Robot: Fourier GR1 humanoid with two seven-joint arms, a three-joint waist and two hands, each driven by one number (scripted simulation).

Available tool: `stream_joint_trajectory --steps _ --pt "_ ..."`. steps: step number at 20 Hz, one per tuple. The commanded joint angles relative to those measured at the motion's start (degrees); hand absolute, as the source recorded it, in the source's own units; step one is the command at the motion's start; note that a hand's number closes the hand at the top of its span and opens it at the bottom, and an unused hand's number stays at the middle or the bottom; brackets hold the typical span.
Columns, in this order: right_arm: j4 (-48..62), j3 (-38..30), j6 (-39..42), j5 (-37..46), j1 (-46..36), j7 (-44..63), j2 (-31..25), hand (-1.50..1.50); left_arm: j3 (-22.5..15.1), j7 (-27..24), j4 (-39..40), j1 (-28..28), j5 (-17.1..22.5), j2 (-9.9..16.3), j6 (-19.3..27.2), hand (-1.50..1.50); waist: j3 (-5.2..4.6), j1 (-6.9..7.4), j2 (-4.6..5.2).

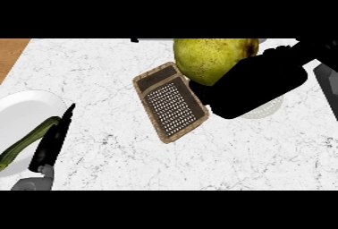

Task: Pick the pear from the placemat and place it in the basket

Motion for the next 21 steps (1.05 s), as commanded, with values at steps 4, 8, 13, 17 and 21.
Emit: stream_joint_trajectory --steps 4,8,13,17,21 --pt "6.76 3.13 -2.23 8.87 2.61 -1.46 8.23 -1.50 1.10 0.75 -0.69 -0.04 0.20 0.39 -0.53 0.00 0.05 -0.11 0.00" --pt "9.72 0.50 -4.39 11.26 0.93 -2.70 12.49 -1.50 -0.04 2.22 -3.74 1.26 -0.07 -1.39 -0.04 0.00 0.07 -0.03 -0.07" --pt "8.24 -1.17 -15.65 18.35 4.84 -3.22 16.46 -1.50 1.73 0.07 1.47 -1.52 0.40 0.02 -0.84 0.00 0.06 -0.38 0.04" --pt "7.95 -6.89 -18.29 18.23 8.16 -2.14 15.05 -1.50 2.66 -0.21 0.43 -0.62 1.06 1.27 -1.88 0.00 0.09 -0.73 -0.09" --pt "9.12 -14.57 -16.90 16.13 8.51 1.11 10.87 -1.50 1.95 2.86 -5.55 2.38 1.28 1.51 -2.99 0.00 0.14 -0.43 -0.26"
